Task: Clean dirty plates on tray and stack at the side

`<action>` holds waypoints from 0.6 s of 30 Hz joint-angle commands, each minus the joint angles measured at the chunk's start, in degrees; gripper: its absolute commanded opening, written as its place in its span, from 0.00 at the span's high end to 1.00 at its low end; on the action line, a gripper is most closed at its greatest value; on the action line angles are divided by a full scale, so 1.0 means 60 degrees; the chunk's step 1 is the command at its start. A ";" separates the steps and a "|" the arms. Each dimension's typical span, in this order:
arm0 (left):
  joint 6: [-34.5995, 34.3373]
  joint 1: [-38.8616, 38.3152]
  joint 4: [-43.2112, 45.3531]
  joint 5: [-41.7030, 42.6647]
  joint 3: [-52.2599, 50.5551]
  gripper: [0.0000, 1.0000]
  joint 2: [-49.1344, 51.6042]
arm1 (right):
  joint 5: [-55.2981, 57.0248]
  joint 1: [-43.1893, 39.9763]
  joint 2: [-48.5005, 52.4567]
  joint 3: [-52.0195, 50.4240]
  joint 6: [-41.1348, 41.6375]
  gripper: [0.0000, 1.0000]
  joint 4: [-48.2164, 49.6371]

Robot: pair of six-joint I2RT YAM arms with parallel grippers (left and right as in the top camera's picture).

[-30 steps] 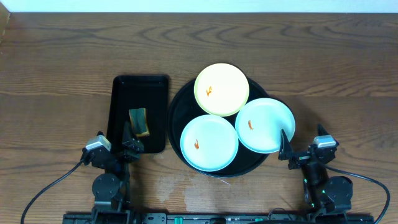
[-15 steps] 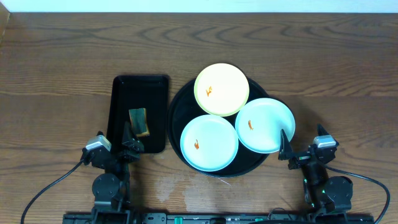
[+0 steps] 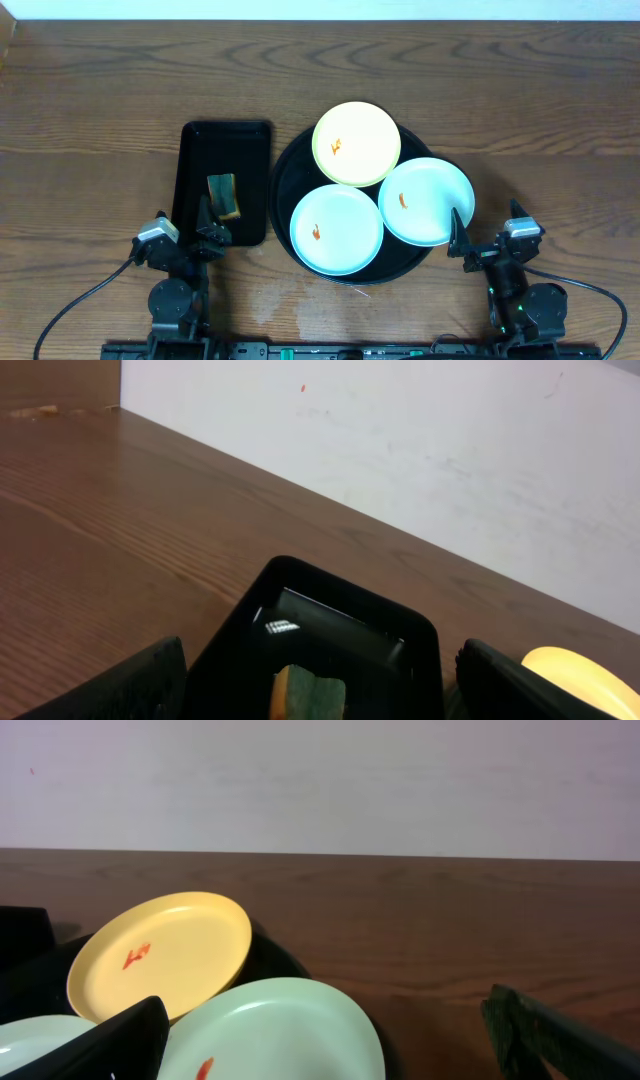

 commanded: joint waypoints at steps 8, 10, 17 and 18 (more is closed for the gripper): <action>0.0018 0.0058 0.0747 0.2116 -0.0142 0.12 0.0015 | -0.0736 -0.0073 -0.0033 -0.0015 0.1614 0.01 0.0302; 0.0022 0.0058 0.1180 0.2659 0.0033 0.13 0.0018 | -0.1661 -0.0073 -0.0033 -0.0011 0.2160 0.01 0.1180; 0.0240 0.0058 -0.0801 0.2958 0.3071 0.12 0.1767 | -0.2590 -0.0076 0.0692 0.1665 0.1942 0.01 0.1133; 0.0321 0.0058 -0.1191 0.2958 0.3570 0.12 0.2229 | -0.2590 -0.0076 0.0969 0.1985 0.1894 0.01 0.0892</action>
